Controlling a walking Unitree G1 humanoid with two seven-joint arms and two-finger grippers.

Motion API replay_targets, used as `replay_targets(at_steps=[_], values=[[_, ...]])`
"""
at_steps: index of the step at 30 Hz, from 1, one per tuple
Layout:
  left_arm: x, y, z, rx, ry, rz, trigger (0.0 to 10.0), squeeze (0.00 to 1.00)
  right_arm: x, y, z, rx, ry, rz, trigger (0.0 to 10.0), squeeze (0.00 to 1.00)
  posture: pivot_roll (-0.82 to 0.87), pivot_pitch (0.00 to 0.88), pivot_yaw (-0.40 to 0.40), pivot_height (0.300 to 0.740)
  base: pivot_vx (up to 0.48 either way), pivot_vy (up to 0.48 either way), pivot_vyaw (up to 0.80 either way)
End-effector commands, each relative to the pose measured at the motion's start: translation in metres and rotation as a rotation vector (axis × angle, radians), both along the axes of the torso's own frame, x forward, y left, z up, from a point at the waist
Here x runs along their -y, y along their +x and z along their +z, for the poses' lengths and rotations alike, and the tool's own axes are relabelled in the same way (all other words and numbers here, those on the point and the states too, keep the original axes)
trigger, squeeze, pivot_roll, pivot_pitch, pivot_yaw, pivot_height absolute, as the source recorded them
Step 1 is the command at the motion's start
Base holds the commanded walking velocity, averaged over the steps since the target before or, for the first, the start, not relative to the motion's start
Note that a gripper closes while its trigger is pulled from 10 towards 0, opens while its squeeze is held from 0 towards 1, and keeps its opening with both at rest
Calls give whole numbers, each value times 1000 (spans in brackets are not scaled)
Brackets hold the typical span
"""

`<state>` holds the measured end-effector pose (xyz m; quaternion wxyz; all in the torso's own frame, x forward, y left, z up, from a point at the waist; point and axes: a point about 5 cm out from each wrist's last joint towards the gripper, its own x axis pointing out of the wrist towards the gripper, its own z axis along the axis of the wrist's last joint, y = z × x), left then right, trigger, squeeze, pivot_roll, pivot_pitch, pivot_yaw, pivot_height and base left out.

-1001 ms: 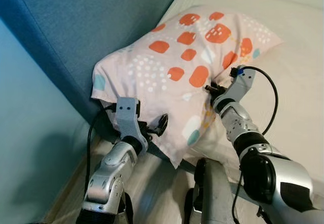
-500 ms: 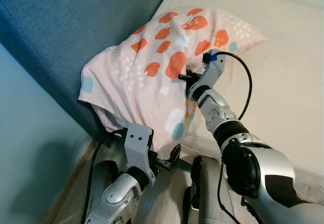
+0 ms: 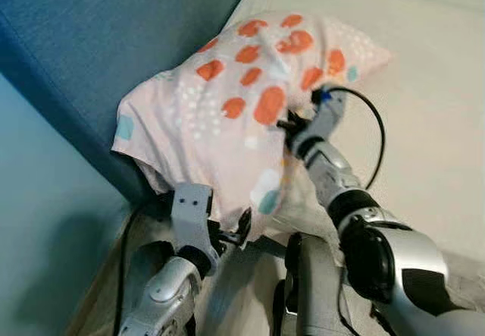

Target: Clean up the room

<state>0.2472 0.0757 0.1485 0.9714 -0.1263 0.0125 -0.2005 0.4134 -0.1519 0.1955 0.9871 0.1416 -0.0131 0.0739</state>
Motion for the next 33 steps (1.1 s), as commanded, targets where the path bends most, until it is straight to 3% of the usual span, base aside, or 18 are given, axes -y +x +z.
replay_targets(at_steps=[1,2,8,9,10,11,12,13,14,15,16,19,20,21,22,23,30,33], values=[[-7,-1,0,-15,-27,19,10000,0,12,-5,-18,-56,9,-52,10000,329,202,357,-10,541,0,0,0],[-13,1,0,-16,-34,39,10000,0,24,-8,-24,-74,16,-102,10000,1000,201,354,-9,541,0,0,0],[-26,6,0,-28,-59,96,10000,0,39,-11,-29,-85,40,-158,10000,1000,197,345,-4,541,0,0,0],[-39,10,-1,-39,-75,156,10000,0,45,-12,-30,-81,58,-181,10000,1000,193,343,-4,541,0,0,0],[-39,10,-1,-39,-75,156,10000,0,45,-12,-30,-81,58,-181,10000,1000,193,343,-4,541,0,0,0],[-58,17,-3,-63,-119,223,10000,0,53,-14,-30,-63,99,-210,10000,1000,180,338,-3,541,0,0,0],[-58,17,-3,-63,-119,223,10000,0,53,-14,-30,-63,99,-210,10000,1000,180,338,-3,541,0,0,0],[-77,23,-6,-78,-141,275,10000,302,59,-16,-31,-48,136,-239,10000,1000,172,335,-2,541,0,0,0],[-91,26,-9,-90,-169,297,10000,882,64,-18,-33,-38,158,-268,10000,1000,161,333,-1,541,0,0,0],[-91,26,-9,-90,-169,297,10000,882,64,-18,-33,-38,158,-268,10000,1000,161,333,-1,541,0,0,0],[-102,28,-12,-102,-183,312,10000,1000,67,-20,-35,-30,186,-292,10000,1000,150,332,-1,541,0,0,0],[-110,27,-17,-126,-245,309,10000,1000,70,-22,-37,-23,209,-320,10000,1000,143,330,-3,541,0,0,0],[-116,26,-23,-147,-323,308,10000,1000,74,-25,-40,-12,232,-342,10000,596,139,330,-5,541,0,0,0],[-116,26,-23,-147,-323,308,10000,1000,74,-25,-40,-12,232,-342,10000,596,139,330,-5,541,0,0,0],[-120,24,-28,-164,-399,304,10000,1000,77,-28,-43,0,250,-363,10000,0,135,328,-8,541,0,0,0],[-118,21,-32,-178,-479,269,10000,1000,79,-31,-46,21,248,-372,10000,0,129,324,-10,541,0,0,0],[-113,17,-36,-197,-538,223,10000,1000,78,-36,-48,55,191,-360,10000,0,122,323,-10,541,0,0,0],[-77,19,-27,-189,-605,100,10000,1000,53,-53,-46,225,-131,-195,10000,0,111,317,-6,541,0,0,0]])
